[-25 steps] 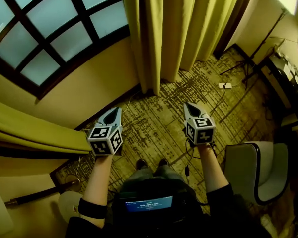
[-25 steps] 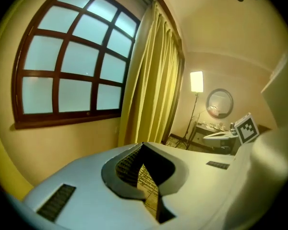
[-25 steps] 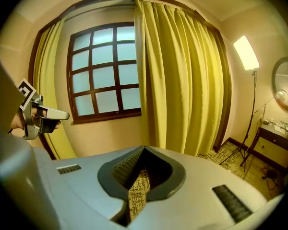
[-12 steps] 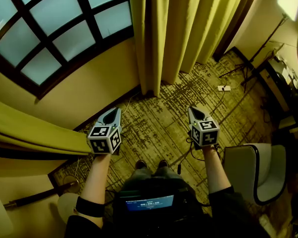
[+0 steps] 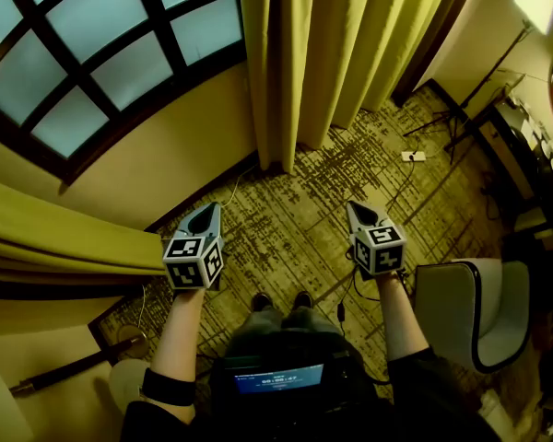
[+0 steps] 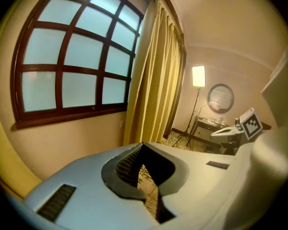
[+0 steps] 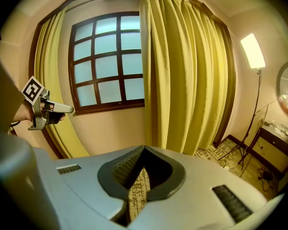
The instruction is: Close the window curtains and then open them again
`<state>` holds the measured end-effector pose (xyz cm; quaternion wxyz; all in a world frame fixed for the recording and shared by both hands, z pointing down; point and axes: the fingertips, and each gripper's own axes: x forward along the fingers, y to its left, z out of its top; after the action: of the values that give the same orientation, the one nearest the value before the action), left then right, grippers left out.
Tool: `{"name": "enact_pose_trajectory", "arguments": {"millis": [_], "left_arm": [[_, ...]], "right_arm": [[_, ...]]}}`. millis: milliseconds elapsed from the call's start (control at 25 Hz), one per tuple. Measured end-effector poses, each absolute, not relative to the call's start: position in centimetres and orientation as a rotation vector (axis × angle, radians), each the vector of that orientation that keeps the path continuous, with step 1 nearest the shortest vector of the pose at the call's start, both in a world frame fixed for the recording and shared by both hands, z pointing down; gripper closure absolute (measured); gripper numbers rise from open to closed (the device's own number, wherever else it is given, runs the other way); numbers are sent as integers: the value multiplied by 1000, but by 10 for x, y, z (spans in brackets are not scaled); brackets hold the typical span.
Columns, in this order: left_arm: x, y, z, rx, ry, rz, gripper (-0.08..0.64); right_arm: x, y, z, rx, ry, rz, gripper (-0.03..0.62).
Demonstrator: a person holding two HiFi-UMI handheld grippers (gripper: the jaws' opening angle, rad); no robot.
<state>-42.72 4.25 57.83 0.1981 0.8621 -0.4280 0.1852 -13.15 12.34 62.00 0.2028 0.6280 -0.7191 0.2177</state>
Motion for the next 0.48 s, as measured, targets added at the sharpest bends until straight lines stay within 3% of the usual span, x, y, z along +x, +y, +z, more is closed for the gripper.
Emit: {"name": "enact_pose_trajectory", "arguments": {"millis": [480], "left_arm": [[-448,36,580,2430,-1150,507,558]], "right_arm": [[-157,113,624,1769,-2004,628,581]]}}
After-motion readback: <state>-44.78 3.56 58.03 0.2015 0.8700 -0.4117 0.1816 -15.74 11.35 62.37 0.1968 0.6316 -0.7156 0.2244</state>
